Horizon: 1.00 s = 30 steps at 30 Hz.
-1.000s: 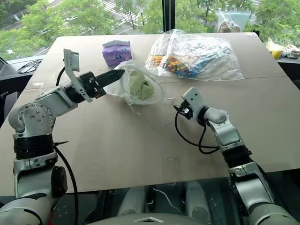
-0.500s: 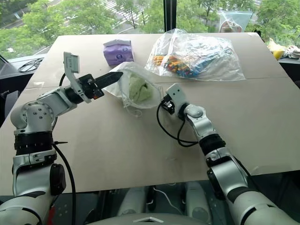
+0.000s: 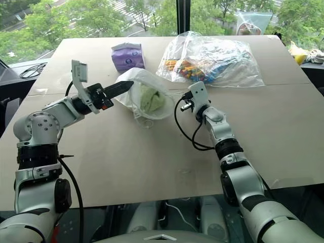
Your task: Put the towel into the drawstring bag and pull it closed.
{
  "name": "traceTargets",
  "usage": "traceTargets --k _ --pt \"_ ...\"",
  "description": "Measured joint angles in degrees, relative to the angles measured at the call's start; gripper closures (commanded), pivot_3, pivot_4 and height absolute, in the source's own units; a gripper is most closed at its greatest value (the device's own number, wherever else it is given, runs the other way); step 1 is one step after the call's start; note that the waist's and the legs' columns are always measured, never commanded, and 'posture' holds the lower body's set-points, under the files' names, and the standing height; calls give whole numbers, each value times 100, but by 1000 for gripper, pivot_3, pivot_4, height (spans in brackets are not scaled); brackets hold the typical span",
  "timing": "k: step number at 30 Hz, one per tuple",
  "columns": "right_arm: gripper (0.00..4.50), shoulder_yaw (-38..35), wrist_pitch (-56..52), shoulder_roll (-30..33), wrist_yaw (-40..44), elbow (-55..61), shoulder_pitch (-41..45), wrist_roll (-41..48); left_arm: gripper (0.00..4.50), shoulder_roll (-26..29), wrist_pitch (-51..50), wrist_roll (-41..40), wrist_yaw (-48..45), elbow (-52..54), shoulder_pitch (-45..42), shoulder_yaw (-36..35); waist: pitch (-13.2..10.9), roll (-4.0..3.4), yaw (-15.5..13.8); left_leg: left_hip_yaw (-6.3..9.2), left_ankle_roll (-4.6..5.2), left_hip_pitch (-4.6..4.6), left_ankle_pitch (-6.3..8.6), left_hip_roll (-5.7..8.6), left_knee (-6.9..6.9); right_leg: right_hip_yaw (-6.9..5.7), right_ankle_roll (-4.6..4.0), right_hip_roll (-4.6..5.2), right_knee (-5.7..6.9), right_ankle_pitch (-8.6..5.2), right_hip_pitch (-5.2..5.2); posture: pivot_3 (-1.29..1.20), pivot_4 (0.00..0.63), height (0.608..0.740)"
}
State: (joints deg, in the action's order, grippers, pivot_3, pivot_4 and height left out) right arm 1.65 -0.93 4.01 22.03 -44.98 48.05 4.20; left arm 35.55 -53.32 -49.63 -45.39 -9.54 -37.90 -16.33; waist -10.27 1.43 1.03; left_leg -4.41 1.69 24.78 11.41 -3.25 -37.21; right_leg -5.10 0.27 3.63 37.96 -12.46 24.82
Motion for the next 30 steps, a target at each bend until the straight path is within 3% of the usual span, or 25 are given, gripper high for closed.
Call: traceTargets --k 12,19,23,30 --pt "4437 -435 -314 584 -578 1285 -212 44 4500 -186 170 186 11 5 77 145 0 0 -7 -3 0 -1 0 2 0 3 0 1 0 0 0 0 150 740" --pt "4500 -502 -676 919 -627 1839 -252 50 1579 -406 762 686 79 -291 -499 332 0 0 -12 -8 13 -1 7 6 0 7 5 -1 -1 -3 0 0 150 740" --pt "4500 -485 -859 933 -630 2117 -329 49 1579 -228 566 562 -16 -101 -253 245 0 0 65 -16 -5 -4 -3 1 9 17 1 -4 -1 0 5 0 150 740" --pt "4500 -437 -1048 886 -651 2311 -415 42 1579 643 172 278 -401 1018 1113 -138 -1 -2 125 -16 1 -5 1 -5 15 19 6 1 -1 -4 10 0 150 740"
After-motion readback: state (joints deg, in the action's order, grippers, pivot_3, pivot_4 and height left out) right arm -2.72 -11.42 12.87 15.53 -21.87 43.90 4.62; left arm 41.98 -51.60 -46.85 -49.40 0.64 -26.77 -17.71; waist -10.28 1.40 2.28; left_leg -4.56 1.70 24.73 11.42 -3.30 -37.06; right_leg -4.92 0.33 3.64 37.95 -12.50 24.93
